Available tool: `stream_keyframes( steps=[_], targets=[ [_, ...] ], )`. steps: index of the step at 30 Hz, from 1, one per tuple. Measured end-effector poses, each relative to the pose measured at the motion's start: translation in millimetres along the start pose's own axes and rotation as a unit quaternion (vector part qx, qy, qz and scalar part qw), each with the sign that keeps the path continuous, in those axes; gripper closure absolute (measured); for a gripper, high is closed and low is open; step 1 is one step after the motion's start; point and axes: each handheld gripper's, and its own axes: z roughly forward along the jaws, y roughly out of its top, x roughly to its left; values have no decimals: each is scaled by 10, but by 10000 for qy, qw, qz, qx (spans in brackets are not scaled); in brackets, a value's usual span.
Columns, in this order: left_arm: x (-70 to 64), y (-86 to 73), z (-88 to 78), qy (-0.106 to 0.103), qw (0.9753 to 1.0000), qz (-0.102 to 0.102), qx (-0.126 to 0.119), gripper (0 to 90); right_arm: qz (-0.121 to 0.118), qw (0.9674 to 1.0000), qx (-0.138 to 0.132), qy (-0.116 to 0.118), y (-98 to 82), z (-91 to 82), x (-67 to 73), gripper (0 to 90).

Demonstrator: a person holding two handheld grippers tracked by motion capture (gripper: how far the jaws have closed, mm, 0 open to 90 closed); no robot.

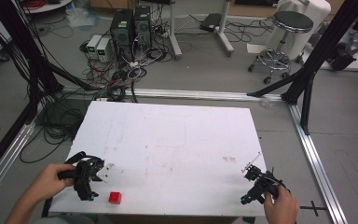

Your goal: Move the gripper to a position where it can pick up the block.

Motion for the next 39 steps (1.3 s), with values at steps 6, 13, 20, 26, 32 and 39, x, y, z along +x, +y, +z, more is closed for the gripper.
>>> stream_keyframes(
  steps=[6,13,20,26,32,39],
  targets=[
    [-59,90,82,58,10000,-16,-48,229,-11,10000,7,-3,4,7,4,18],
    [-107,200,196,-55,9999,128,72,229,-5,10000,-18,5,-3,20,-1,18],
    [-145,300,302,-166,9997,130,97,229,-13,10000,-3,-2,-2,20,-2,18],
    [-180,347,361,-179,9996,155,126,229,-1,10000,20,-1,-1,27,-1,18],
    [-210,398,441,-213,9994,217,169,229,-33,10000,17,5,-2,35,-4,18],
    [-226,439,530,-228,9991,279,216,232,-19,10000,5,-1,-6,36,-3,18]
  ],
)
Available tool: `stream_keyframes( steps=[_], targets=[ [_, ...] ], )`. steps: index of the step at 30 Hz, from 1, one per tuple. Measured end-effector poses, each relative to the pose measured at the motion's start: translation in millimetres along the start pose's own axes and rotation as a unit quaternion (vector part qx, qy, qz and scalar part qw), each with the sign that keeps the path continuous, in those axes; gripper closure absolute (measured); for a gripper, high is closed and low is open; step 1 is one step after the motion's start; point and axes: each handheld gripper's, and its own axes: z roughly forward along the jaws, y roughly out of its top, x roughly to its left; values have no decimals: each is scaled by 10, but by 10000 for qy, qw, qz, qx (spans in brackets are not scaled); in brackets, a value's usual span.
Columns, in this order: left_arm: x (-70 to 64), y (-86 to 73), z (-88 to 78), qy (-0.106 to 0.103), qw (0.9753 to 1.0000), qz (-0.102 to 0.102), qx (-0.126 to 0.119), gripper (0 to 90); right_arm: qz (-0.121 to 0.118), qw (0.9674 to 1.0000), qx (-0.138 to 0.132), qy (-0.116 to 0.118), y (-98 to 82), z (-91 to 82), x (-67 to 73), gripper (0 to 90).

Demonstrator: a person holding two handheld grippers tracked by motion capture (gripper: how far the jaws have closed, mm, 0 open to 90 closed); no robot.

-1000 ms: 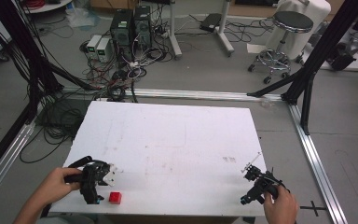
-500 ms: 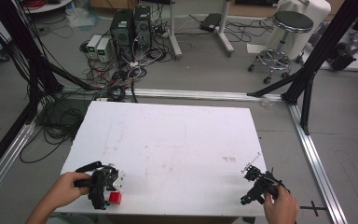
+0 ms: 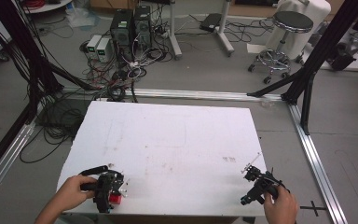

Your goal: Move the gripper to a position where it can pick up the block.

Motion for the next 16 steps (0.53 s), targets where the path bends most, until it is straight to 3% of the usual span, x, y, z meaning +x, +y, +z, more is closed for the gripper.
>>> stream_keyframes(
  steps=[16],
  targets=[
    [-2,17,44,-48,10000,33,23,232,33,10000,4,13,-11,-7,-2,18]
  ],
)
